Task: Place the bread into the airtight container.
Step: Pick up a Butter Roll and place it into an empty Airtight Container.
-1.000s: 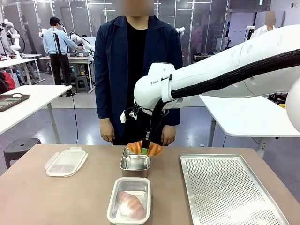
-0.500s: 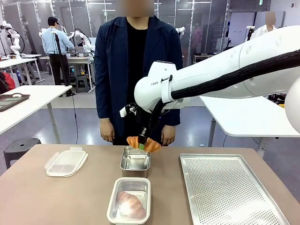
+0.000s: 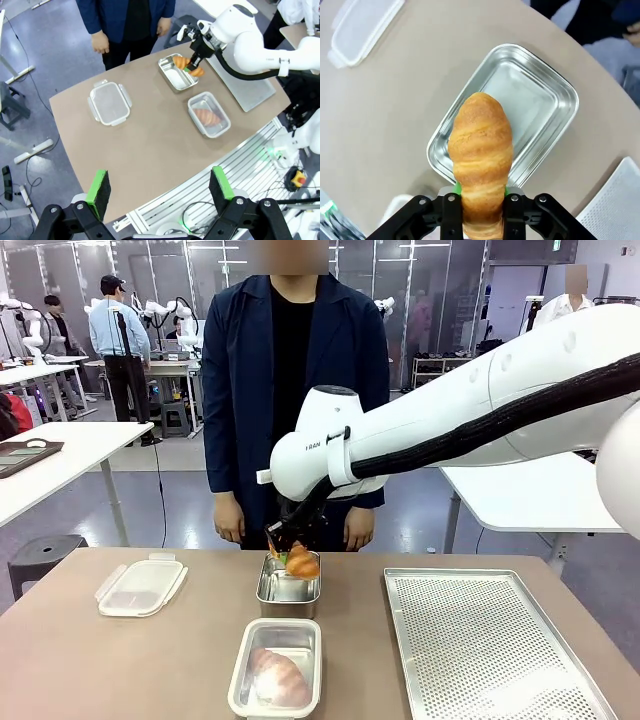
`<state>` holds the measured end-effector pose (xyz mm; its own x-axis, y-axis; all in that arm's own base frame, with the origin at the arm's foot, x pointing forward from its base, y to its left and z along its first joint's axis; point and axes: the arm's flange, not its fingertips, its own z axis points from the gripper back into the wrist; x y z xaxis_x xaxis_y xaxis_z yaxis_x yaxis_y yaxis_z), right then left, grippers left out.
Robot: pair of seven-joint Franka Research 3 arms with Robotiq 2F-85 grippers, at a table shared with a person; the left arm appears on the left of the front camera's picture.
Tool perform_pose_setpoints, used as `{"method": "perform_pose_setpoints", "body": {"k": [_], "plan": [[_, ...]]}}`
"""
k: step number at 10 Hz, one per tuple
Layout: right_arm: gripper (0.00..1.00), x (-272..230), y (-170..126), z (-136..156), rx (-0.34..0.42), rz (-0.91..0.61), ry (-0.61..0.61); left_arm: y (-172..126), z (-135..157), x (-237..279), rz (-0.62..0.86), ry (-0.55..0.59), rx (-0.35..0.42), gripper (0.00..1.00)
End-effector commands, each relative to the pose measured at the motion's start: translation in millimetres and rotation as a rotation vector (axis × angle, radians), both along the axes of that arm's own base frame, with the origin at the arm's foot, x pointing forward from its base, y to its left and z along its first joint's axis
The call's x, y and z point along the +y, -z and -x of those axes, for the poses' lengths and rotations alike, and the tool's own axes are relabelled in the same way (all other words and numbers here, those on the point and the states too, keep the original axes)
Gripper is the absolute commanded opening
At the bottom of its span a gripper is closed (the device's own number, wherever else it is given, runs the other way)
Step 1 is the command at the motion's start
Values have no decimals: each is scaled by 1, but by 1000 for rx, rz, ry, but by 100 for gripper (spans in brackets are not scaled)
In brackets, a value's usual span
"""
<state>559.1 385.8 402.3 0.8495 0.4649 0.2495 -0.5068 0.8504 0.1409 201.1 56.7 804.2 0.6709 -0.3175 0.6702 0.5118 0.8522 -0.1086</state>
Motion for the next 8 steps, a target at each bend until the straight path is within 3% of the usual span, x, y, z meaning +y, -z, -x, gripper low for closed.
{"method": "perform_pose_setpoints", "body": {"k": [1,4,8], "plan": [[22,7,4,0,35,-9,167,-3,0,-1,6,10,-4,100],[22,8,21,-13,108,-20,340,-3,0,-1,6,10,-4,100],[22,28,46,-20,77,-5,378,-3,0,-1,6,10,-4,100]]}}
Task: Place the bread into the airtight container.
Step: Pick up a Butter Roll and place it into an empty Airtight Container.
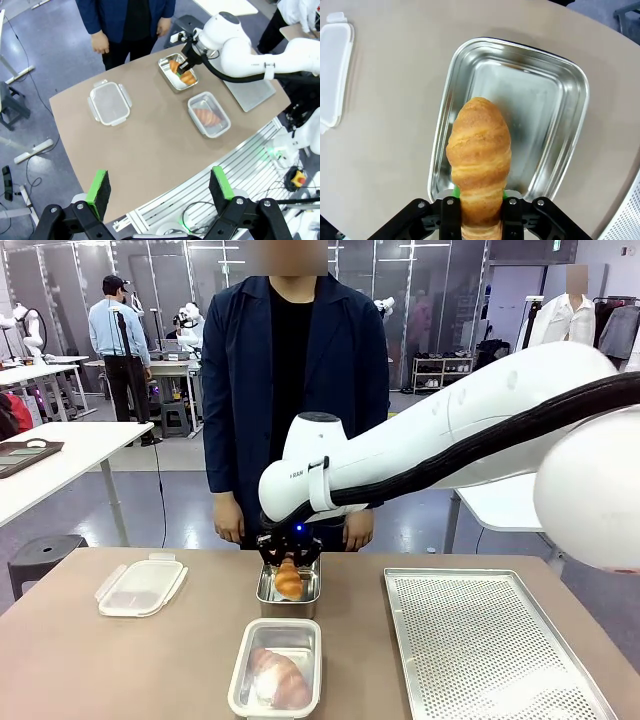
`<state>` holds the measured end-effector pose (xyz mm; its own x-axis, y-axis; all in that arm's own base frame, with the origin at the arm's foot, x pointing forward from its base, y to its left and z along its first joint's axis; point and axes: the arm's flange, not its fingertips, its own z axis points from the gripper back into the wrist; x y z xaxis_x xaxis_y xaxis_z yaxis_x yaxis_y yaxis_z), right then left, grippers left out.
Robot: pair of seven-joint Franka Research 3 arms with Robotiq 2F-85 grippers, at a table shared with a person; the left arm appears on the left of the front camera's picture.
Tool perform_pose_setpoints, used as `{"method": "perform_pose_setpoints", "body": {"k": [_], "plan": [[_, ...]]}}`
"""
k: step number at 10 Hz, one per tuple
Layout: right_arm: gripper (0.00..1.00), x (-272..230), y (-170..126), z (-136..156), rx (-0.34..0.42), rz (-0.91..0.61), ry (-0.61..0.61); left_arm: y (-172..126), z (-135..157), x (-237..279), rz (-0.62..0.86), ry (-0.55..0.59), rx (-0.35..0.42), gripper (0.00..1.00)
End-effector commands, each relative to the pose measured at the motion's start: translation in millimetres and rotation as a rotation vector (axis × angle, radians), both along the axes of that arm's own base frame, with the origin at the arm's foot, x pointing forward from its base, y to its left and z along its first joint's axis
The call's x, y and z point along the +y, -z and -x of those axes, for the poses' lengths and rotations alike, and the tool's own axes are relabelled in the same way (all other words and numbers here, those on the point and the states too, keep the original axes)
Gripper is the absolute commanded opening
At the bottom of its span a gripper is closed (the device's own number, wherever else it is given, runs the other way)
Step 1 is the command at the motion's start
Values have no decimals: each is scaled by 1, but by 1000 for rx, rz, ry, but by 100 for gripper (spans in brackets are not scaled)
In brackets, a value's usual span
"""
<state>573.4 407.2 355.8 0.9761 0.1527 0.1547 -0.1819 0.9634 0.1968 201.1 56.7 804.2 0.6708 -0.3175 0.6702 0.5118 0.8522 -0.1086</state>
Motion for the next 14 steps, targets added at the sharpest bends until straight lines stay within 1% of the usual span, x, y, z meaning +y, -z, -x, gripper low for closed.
{"method": "perform_pose_setpoints", "body": {"k": [1,2,3,4,5,6,7,8,11,12,14], "plan": [[22,8,4,-7,-19,26,42,-3,0,-1,6,10,-4,100],[47,6,5,-9,-23,32,46,-3,0,-1,6,10,-4,100],[60,3,3,-8,-33,50,55,-3,0,-1,6,10,-4,100],[86,1,0,-6,-36,57,56,-3,0,-1,6,10,-4,100],[98,1,-2,-6,-57,83,63,-3,0,-1,6,10,-4,100],[100,2,-3,-7,-62,83,61,-3,0,-1,6,10,-4,100],[82,2,-3,-9,-57,89,59,-3,0,-1,6,10,-4,100],[100,-3,-3,-11,-59,99,63,-3,0,-1,6,10,-4,100],[100,-10,1,-17,-75,85,45,-3,0,-1,6,10,-4,100],[100,-6,-1,-15,-51,65,23,-3,0,-1,6,10,-4,100],[100,-6,-1,-15,-51,65,23,-3,0,-1,6,10,-4,100]]}}
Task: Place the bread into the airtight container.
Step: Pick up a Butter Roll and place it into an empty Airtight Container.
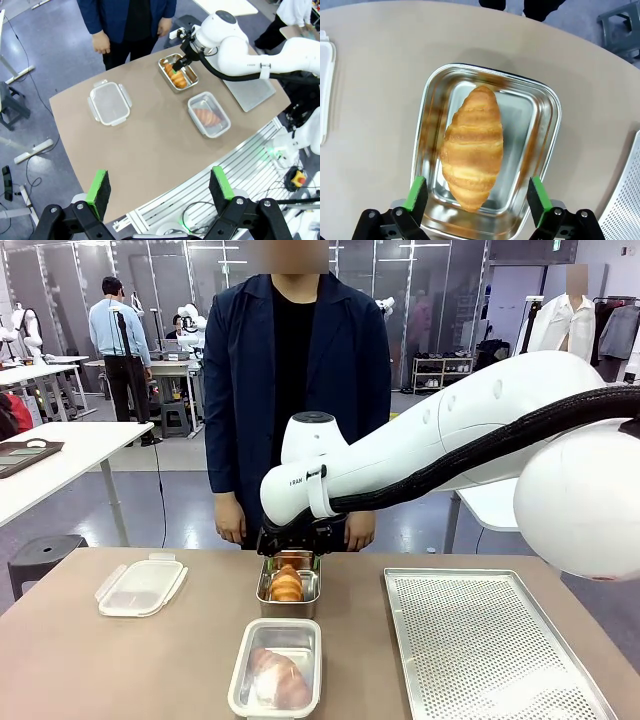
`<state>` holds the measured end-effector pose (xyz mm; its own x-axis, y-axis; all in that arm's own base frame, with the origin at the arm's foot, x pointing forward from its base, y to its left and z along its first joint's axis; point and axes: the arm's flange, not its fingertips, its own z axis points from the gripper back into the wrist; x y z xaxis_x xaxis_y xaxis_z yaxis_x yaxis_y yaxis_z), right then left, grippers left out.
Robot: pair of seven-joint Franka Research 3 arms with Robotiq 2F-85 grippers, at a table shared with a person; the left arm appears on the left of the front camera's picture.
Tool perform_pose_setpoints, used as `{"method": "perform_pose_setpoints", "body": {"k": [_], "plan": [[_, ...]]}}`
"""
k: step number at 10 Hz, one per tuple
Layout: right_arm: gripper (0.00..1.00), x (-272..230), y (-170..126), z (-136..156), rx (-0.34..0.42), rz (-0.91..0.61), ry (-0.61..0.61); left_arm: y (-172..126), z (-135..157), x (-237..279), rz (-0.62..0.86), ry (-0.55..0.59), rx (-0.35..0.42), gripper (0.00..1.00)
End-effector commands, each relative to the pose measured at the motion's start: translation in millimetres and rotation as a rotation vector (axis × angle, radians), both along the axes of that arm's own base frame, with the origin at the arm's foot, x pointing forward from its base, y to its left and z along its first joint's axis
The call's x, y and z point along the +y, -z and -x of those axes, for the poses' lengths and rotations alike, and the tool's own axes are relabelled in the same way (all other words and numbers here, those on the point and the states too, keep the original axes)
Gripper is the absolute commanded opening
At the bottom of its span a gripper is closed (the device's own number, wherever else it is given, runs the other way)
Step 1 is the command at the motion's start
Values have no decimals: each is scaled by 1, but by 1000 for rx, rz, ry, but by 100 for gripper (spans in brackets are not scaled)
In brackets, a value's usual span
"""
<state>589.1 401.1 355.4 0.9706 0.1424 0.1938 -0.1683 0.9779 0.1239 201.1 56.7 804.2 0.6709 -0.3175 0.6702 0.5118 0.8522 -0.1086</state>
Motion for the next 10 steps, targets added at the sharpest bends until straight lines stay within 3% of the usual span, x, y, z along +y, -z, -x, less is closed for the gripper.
{"method": "perform_pose_setpoints", "body": {"k": [1,10], "plan": [[100,1,-1,0,-1,-1,0,-3,0,-1,6,10,-4,100],[100,1,-1,0,-1,-1,0,-3,0,-1,6,10,-4,100]]}}
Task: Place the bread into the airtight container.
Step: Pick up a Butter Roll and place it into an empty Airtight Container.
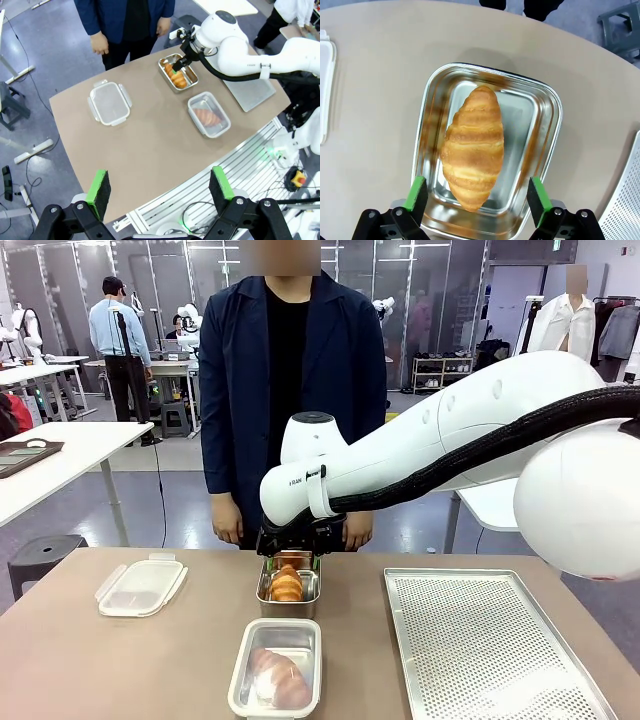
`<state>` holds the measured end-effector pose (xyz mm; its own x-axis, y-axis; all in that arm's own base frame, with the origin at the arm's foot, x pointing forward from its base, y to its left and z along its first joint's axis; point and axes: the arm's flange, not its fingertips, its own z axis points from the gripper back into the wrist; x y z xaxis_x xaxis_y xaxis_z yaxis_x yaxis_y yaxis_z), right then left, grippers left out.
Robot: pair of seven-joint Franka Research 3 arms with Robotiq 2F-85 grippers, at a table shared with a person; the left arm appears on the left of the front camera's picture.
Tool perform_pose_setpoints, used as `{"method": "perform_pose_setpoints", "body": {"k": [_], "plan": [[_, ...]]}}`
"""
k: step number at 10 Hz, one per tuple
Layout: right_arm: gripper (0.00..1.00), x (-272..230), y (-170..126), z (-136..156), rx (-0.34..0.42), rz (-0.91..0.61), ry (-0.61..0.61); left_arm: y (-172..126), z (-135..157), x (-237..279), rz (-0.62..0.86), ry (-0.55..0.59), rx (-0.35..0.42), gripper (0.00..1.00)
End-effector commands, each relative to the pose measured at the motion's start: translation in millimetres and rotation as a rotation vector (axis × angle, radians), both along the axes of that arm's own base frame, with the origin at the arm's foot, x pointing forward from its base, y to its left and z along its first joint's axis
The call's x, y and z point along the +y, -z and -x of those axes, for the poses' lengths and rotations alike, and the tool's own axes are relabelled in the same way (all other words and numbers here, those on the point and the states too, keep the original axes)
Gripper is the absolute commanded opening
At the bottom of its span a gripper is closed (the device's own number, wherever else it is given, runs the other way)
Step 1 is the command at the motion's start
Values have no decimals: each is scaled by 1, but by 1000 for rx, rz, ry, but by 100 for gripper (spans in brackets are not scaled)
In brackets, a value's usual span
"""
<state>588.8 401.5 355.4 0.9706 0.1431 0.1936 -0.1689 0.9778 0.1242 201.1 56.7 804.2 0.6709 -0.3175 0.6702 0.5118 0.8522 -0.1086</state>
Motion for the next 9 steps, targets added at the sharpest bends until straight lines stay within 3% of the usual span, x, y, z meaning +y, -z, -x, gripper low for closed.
{"method": "perform_pose_setpoints", "body": {"k": [1,3,6,9], "plan": [[100,0,-1,0,-1,-1,1,-3,0,-1,6,10,-4,100],[100,0,0,0,0,0,0,-3,0,-1,6,10,-4,100],[100,-34,-98,10,-49,-62,-127,-3,0,-1,6,10,-4,100],[100,-100,-204,50,-60,-75,-240,-3,0,-1,6,10,-4,100]]}}
